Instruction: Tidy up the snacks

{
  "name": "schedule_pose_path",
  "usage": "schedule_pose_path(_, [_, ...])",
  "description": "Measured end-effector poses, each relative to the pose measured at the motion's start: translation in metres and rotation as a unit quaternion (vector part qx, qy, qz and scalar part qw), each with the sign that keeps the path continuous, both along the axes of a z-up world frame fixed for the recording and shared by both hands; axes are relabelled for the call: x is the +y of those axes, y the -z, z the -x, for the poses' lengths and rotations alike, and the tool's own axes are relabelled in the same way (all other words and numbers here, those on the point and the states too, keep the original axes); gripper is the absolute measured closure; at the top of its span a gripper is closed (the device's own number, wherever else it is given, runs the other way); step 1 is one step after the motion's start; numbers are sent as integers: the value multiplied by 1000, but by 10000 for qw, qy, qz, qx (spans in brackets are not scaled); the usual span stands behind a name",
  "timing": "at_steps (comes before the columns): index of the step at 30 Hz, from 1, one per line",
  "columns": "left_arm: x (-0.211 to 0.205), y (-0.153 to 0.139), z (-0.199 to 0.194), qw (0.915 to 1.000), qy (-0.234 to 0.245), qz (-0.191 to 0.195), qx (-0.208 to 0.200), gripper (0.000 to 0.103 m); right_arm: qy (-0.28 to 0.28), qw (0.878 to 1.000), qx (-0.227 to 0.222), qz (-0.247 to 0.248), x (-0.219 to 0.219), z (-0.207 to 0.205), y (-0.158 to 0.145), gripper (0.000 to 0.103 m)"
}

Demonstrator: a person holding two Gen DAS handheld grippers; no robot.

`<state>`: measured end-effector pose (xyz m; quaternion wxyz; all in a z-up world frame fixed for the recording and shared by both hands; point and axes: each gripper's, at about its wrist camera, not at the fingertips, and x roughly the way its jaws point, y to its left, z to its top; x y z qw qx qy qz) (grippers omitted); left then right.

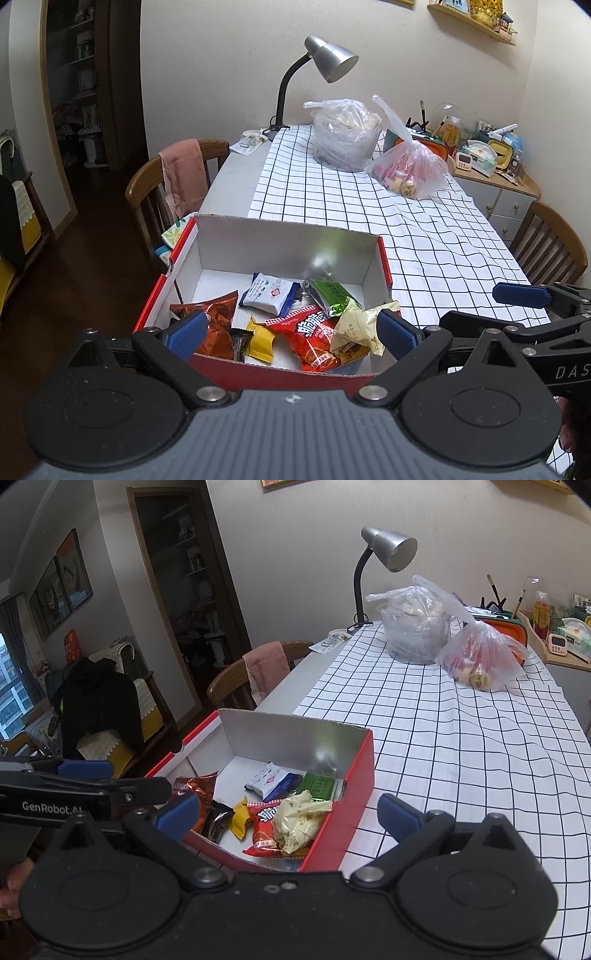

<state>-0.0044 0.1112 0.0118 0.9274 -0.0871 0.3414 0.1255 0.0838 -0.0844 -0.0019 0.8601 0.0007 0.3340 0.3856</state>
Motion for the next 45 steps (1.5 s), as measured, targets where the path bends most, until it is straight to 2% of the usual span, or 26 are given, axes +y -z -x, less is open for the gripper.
schedule_pose_path(28, [0, 4, 0, 9999, -130, 50, 44, 4, -27, 9999, 119, 34, 6, -4, 6, 0])
schedule_pose_path(45, [-1, 8, -2, 9998, -112, 95, 113, 4, 171, 9996, 203, 111, -2, -8, 14, 0])
